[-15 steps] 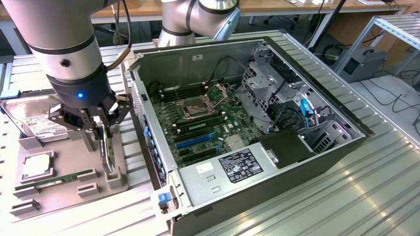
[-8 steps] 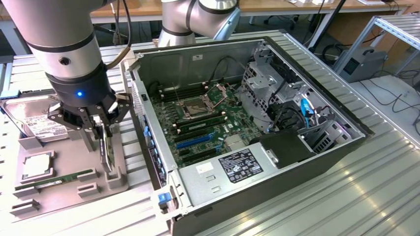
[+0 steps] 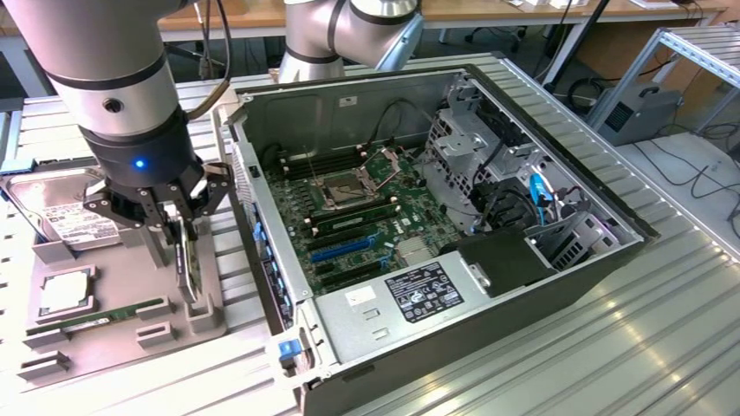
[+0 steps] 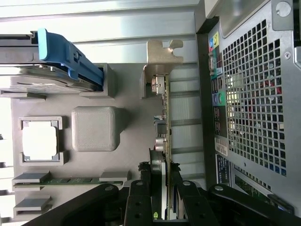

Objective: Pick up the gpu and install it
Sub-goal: 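Pick up the gpu and move the gpu toward the slot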

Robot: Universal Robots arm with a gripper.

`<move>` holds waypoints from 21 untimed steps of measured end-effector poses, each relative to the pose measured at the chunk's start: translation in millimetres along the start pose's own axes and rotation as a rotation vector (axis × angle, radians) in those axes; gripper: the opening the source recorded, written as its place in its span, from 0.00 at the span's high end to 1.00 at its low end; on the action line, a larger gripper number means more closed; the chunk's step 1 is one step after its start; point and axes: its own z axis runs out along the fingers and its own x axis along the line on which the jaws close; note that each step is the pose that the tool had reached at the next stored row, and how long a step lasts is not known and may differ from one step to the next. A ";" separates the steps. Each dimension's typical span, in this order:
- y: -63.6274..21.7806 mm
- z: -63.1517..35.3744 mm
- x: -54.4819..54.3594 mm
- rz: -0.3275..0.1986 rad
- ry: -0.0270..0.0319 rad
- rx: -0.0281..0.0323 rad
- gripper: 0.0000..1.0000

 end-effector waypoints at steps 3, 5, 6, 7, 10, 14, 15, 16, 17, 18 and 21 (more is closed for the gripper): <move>0.0 -0.4 0.0 0.000 -0.0001 0.0000 0.73; 0.0 -1.1 0.0 0.000 0.0000 0.0000 0.73; 0.1 -1.4 0.0 0.000 0.0000 -0.0001 0.73; 0.1 -1.7 0.0 0.000 0.0000 0.0000 0.73; 0.1 -2.9 -0.1 0.000 0.0000 0.0000 0.73; 0.1 -3.8 -0.1 0.000 -0.0001 -0.0001 0.73; 0.1 -4.1 -0.1 0.000 -0.0001 -0.0001 0.73; 0.1 -4.3 -0.1 0.000 -0.0001 0.0000 0.73; 0.2 -4.9 -0.1 0.000 -0.0001 0.0000 0.73; 0.2 -5.3 -0.2 0.000 -0.0001 -0.0001 0.73; 0.2 -6.2 -0.2 0.000 -0.0001 0.0000 0.73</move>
